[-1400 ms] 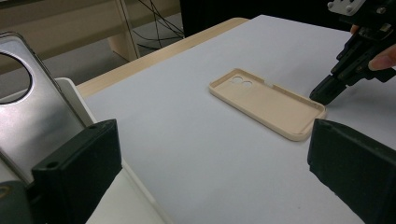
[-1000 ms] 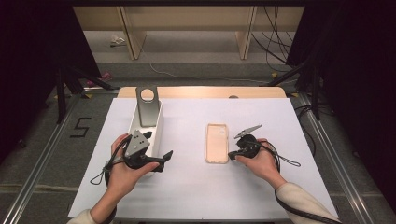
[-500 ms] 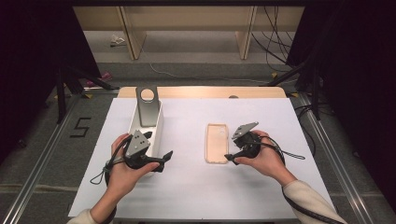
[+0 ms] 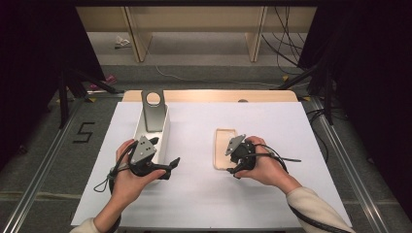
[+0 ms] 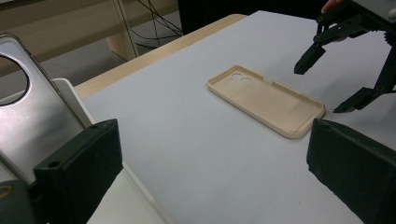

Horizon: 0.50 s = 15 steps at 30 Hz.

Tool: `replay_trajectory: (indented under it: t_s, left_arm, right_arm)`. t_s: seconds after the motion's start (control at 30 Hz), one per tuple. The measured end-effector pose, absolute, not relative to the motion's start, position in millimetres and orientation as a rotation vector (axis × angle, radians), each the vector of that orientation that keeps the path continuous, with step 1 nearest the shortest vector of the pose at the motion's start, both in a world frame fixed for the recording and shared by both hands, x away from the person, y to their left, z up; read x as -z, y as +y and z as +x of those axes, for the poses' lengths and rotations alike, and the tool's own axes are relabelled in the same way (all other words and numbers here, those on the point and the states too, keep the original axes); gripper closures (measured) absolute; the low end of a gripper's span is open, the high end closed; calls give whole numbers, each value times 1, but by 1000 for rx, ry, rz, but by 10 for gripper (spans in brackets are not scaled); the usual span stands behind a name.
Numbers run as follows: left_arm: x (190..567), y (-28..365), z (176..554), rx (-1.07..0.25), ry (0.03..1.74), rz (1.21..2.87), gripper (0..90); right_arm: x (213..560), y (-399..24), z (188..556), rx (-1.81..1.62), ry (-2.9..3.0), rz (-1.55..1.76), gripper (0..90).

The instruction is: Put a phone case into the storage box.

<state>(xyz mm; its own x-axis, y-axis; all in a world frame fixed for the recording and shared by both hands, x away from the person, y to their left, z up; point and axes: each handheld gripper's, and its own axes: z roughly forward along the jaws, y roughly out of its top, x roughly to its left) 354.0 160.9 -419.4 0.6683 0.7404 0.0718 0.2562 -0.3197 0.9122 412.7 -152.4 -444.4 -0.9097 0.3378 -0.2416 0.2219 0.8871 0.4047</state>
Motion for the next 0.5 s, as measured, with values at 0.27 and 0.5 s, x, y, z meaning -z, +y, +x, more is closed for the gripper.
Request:
replay_trajectory:
  t_s: [0.27,0.5]
  left_arm:
    - [419,161,354,-605,784,1880,26]
    - [419,161,354,-606,782,1880,27]
  right_arm:
    - [451,-134,415,-384,2761,295,273]
    - [457,-126,421,-285,2784,272,295]
